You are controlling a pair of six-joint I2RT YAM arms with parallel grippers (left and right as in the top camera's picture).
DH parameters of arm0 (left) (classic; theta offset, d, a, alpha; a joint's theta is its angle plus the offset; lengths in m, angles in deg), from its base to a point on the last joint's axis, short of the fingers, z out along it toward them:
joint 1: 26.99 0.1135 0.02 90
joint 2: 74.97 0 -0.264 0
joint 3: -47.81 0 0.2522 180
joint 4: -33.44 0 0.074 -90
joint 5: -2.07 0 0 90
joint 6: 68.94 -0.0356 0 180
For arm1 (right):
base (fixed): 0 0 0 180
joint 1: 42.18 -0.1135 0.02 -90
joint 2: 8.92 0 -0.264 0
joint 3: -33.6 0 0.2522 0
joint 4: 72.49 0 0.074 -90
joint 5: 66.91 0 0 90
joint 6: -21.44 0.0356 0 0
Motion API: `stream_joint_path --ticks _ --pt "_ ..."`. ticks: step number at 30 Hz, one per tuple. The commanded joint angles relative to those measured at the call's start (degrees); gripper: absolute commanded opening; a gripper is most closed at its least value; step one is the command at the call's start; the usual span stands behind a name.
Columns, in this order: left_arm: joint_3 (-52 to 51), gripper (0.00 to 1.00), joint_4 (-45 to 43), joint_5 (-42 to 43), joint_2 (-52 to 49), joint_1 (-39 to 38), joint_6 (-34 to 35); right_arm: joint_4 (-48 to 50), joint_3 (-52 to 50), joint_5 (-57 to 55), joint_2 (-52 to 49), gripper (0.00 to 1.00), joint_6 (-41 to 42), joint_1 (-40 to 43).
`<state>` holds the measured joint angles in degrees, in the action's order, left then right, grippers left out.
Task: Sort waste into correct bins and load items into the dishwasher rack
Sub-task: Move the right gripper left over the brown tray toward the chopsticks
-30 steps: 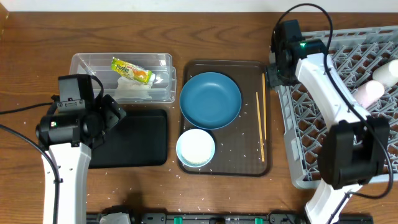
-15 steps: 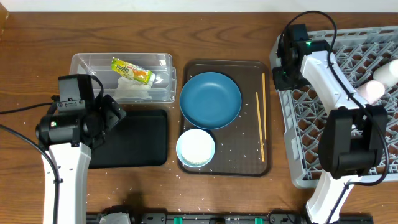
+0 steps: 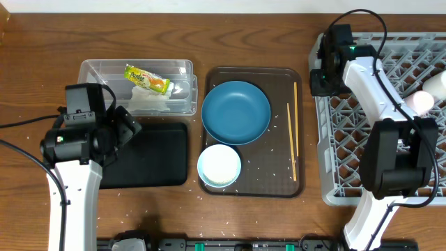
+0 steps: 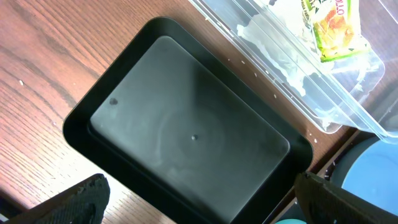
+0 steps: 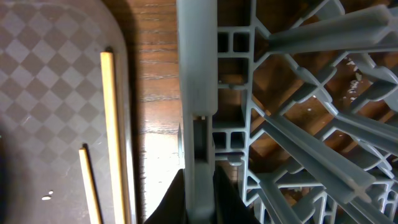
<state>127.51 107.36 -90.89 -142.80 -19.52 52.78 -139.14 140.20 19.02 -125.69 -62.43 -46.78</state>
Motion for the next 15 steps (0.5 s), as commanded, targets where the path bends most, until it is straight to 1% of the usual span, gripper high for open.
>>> stream_joint_path --ticks 1,4,8,11,15 --pt "0.72 0.98 0.20 -0.09 -0.26 0.28 0.09 0.04 0.04 -5.70 -0.24 0.01 2.69 2.78" --pt "0.72 0.98 0.20 -0.09 -0.26 0.28 0.09 0.26 0.04 -2.05 -0.24 0.01 -3.69 3.48" --pt "0.72 0.98 0.20 -0.09 -0.26 0.28 0.09 0.48 0.04 -1.25 -0.24 0.01 -6.12 3.56" --pt "0.72 0.98 0.20 -0.09 -0.26 0.28 0.09 0.39 0.04 2.38 -0.24 0.01 -12.31 3.56" --pt "0.72 0.98 0.20 -0.09 -0.26 0.28 0.09 -0.09 0.04 2.71 -0.24 0.01 -13.53 4.11"
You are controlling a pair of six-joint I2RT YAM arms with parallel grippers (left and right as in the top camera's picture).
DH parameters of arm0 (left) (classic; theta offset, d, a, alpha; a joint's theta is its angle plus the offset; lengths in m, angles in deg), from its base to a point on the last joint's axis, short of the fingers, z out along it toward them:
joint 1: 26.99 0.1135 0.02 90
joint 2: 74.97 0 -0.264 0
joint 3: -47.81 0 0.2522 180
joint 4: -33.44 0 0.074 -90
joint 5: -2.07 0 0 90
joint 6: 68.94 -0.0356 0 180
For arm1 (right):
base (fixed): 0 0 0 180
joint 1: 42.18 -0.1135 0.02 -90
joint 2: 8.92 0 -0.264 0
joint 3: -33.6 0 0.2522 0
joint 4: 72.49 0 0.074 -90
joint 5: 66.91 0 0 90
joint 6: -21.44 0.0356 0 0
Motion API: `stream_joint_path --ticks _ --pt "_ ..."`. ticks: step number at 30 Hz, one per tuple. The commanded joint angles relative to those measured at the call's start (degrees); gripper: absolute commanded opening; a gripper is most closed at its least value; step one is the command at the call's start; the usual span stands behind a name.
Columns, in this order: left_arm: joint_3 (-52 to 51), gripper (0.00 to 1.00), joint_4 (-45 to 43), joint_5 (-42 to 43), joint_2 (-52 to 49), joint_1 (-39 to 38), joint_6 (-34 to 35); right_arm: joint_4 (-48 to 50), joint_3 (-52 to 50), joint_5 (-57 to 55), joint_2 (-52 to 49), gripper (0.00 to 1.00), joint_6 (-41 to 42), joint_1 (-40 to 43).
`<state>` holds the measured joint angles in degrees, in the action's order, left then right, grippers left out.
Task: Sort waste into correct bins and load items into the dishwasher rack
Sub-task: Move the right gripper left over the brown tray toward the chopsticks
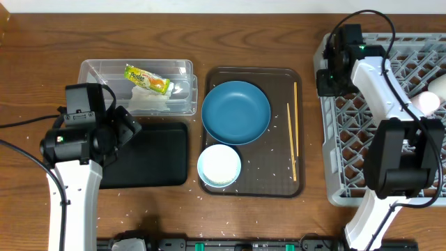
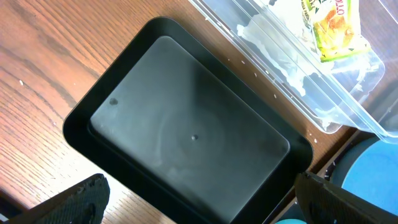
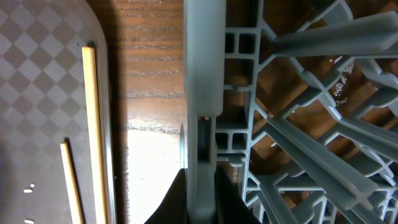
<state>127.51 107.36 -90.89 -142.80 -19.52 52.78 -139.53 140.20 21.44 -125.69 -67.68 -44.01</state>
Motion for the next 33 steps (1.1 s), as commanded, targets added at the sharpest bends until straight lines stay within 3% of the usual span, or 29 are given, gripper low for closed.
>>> stream_joint_path --ticks 1,14,18,23,28,33 --pt "0.72 0.98 0.20 -0.09 -0.26 0.28 0.09 0.28 0.04 0.44 -0.24 0.01 -8.33 1.55" --pt "0.72 0.98 0.20 -0.09 -0.26 0.28 0.09 0.74 0.07 3.21 -0.22 0.05 -8.20 3.41" --pt "0.72 0.98 0.20 -0.09 -0.26 0.28 0.09 -0.13 1.36 3.21 0.11 0.37 -4.72 3.41" --pt "0.72 0.98 0.20 -0.09 -0.26 0.28 0.09 -3.74 5.55 3.41 1.84 0.56 -2.58 3.26" --pt "0.72 0.98 0.20 -0.09 -0.26 0.28 0.09 -11.28 12.81 4.96 5.01 0.60 0.92 3.19" --pt "0.72 0.98 0.20 -0.09 -0.26 0.28 0.09 -18.60 19.45 19.56 10.58 0.61 1.86 1.95"
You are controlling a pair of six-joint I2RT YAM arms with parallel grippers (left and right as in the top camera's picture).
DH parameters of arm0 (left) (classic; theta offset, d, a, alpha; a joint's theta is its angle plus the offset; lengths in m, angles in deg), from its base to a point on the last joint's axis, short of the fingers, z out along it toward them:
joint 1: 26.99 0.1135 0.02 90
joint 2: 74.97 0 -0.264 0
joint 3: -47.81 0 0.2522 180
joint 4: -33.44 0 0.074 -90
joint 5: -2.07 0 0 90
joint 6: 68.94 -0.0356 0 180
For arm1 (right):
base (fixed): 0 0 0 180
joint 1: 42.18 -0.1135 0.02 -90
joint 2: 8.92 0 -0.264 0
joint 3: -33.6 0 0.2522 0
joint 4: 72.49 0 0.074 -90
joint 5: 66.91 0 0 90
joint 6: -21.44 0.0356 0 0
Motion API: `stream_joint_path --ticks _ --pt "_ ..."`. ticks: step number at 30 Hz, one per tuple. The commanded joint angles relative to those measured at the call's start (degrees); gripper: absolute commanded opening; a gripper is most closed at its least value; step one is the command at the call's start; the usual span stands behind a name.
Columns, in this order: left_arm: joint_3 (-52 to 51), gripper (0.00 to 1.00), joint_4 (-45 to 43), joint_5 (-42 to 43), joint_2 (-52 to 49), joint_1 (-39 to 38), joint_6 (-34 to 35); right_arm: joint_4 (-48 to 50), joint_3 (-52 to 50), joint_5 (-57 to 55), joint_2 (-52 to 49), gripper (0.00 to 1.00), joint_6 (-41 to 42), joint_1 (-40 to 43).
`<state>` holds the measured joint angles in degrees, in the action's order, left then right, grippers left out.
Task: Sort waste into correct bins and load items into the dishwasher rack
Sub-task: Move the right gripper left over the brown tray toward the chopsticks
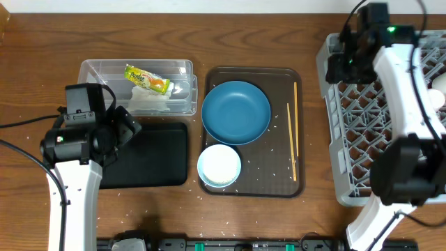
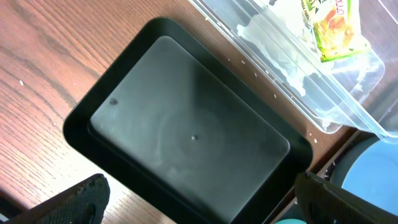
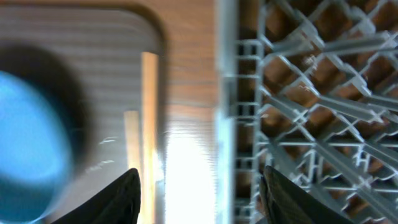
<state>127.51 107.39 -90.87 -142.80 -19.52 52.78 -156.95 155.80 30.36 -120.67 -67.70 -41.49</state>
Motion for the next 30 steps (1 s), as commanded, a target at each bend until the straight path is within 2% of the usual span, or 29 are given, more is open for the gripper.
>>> stream_joint_path --ticks 1,2,3,5,7,10,12,16,18,21,24,30 --pt "0.72 0.98 0.17 -0.11 -0.26 0.28 0.09 -1.31 4.31 15.30 6.95 0.66 1.86 -1.03" --pt "0.72 0.98 0.17 -0.11 -0.26 0.28 0.09 -1.14 4.37 19.61 8.33 0.80 1.86 -1.51" --pt "0.72 0.98 0.17 -0.11 -0.26 0.28 0.09 -0.57 4.37 24.28 9.73 0.90 1.88 -2.10" --pt "0.72 0.98 0.17 -0.11 -0.26 0.28 0.09 0.26 4.37 30.29 11.41 0.90 1.86 -3.52" --pt "0.72 0.98 0.17 -0.11 -0.26 0.28 0.11 0.83 4.35 30.86 12.35 0.91 1.86 -5.66" --pt "0.72 0.98 0.17 -0.11 -0.26 0.28 0.09 -0.09 4.13 23.23 12.22 0.95 2.51 -9.38" --pt "0.72 0.98 0.17 -0.11 -0.26 0.28 0.09 -1.07 3.23 14.21 11.67 0.95 6.36 -12.28" --pt "0.72 0.98 0.17 -0.11 -0.26 0.28 0.09 -1.14 -1.16 -1.03 10.60 0.85 16.44 -17.53" --pt "0.72 0.98 0.17 -0.11 -0.26 0.28 0.09 -0.20 -4.15 -4.94 10.29 0.83 19.45 -19.41" --pt "0.72 0.98 0.17 -0.11 -0.26 0.28 0.09 3.43 -10.29 -5.97 9.88 0.72 20.37 -21.90" --pt "0.72 0.98 0.17 -0.11 -0.26 0.28 0.09 6.91 -15.93 -5.97 9.77 0.57 20.41 -23.56" --pt "0.72 0.98 0.17 -0.11 -0.26 0.28 0.09 12.26 -25.92 -6.01 9.77 0.40 22.88 -24.24"
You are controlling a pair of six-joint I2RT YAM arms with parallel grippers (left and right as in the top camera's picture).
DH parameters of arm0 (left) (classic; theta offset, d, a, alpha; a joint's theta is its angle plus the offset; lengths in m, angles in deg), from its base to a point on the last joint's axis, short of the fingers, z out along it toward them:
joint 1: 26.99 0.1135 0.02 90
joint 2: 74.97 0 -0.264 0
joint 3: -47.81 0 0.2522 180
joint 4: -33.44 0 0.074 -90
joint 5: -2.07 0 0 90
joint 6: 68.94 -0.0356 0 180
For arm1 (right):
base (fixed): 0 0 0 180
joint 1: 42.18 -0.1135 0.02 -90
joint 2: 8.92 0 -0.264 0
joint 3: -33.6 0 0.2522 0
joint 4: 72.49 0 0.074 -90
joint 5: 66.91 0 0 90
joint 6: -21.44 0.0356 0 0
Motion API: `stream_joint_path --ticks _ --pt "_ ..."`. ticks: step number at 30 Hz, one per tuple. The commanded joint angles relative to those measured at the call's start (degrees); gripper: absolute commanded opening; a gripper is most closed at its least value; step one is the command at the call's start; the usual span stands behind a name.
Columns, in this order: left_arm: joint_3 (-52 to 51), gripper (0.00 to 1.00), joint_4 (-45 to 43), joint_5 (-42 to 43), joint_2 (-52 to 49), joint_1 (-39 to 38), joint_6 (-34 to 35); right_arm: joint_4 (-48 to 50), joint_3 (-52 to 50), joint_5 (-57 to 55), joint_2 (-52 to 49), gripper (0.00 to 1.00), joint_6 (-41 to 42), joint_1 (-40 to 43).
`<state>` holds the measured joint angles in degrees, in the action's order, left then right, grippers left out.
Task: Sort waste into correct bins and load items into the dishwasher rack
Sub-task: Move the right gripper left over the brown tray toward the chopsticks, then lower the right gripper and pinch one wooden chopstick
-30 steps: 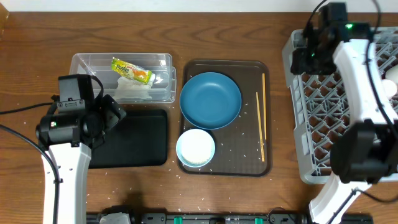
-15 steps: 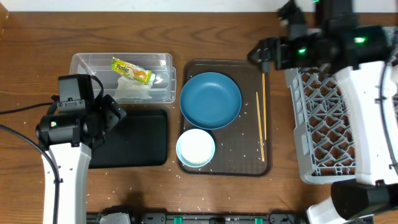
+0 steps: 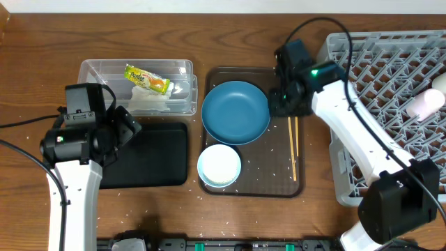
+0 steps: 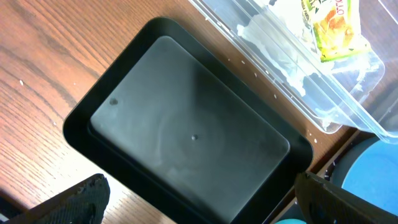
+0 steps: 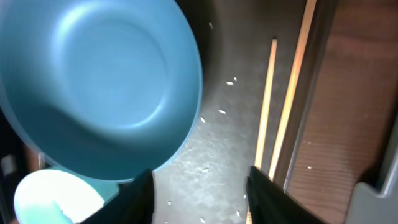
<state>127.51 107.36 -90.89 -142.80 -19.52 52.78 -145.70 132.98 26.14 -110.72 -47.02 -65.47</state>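
Observation:
A blue plate and a small pale bowl lie on the brown tray, with two chopsticks along its right side. My right gripper hangs open over the tray between plate and chopsticks, its jaws holding nothing. The grey dishwasher rack stands at the right with a white cup in it. Over the black bin my left gripper is open and empty.
A clear bin at the back left holds a yellow-green wrapper and white scraps. The black bin sits in front of it. Small white crumbs dot the tray and the table. The rack's left rim is close to the tray.
My right gripper has moved left from the rack's far left rim to above the tray, between the blue plate and the chopsticks. It is still open. The left arm has not moved.
My right gripper was shut on the rack's left rim, and stayed shut on it while the rack shifted right. Then it was open beside the rim, the rack farther from the tray. Now it is over the tray. The left gripper stayed open over the black bin.

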Motion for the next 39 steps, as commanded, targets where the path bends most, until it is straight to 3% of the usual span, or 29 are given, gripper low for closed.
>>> stream_joint_path --ticks 1,11,17,39 --pt "0.72 0.98 0.20 -0.09 -0.26 0.28 0.09 1.86 -4.59 -1.75 -0.17 0.39 2.21 -0.26" --pt "0.72 0.98 0.20 -0.09 -0.26 0.28 0.09 8.33 -13.51 -1.95 -0.22 0.35 2.19 -0.42" --pt "0.72 0.98 0.20 -0.09 -0.26 0.28 0.09 11.76 -17.90 -6.47 -0.22 0.41 1.97 -0.35" --pt "0.72 0.98 0.20 -0.09 -0.26 0.28 0.09 20.98 -22.75 -7.91 -0.28 0.37 1.99 -0.37"
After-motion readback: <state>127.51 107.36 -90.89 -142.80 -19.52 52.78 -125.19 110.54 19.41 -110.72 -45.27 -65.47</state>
